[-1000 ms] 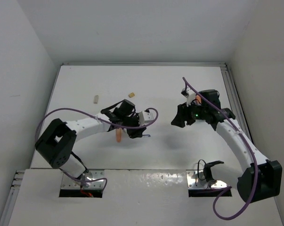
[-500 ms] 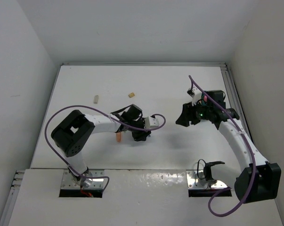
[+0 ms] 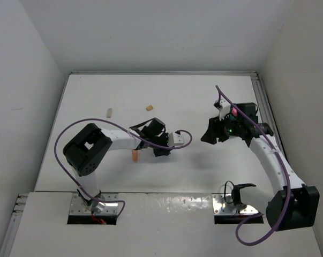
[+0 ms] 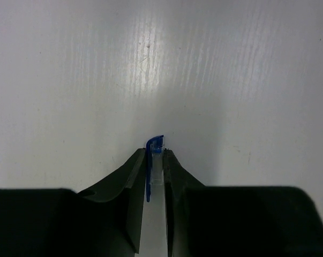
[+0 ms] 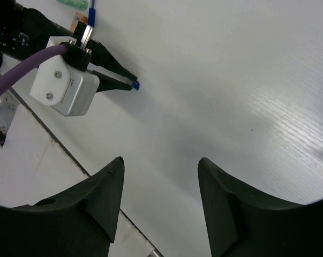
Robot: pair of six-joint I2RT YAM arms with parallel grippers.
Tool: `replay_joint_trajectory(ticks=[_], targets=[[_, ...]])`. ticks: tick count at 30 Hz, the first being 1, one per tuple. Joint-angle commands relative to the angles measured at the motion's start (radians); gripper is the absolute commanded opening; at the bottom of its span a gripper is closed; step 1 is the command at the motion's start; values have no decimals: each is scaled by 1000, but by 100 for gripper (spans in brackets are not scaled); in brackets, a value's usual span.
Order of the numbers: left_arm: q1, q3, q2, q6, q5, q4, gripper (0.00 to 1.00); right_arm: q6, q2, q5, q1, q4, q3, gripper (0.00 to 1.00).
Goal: Sort the stationery into containers
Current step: Pick up the pen cap from the center of the board.
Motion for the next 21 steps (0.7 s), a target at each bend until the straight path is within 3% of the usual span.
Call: replay_joint_trajectory(ticks=[1,5,7,8,13,18,21], targets=[[-13,-2,0,39,-17,-57,21,-49,-28,-22,-7,-3,44,56],[-2,-25,-23,12,-5,-65,6,-89,-41,-41,-7,-3,37,56],[33,-16,-46,-42,63,-77,2,-142,-58,-45,-3,-4,28,55],[52,-4,-58,-68,162,-79,0,-162,-66,-42,-1,-3,25,55],[124,91,-169,-243,484,-102,0,-403,-138,-50,35,-41,26,53],[115,136,-282,-415,643,-61,0,-679,-167,-125,147,-147,100,57],[112,153,-310,-510,715,-36,0,-678,-160,-114,230,-116,144,58]])
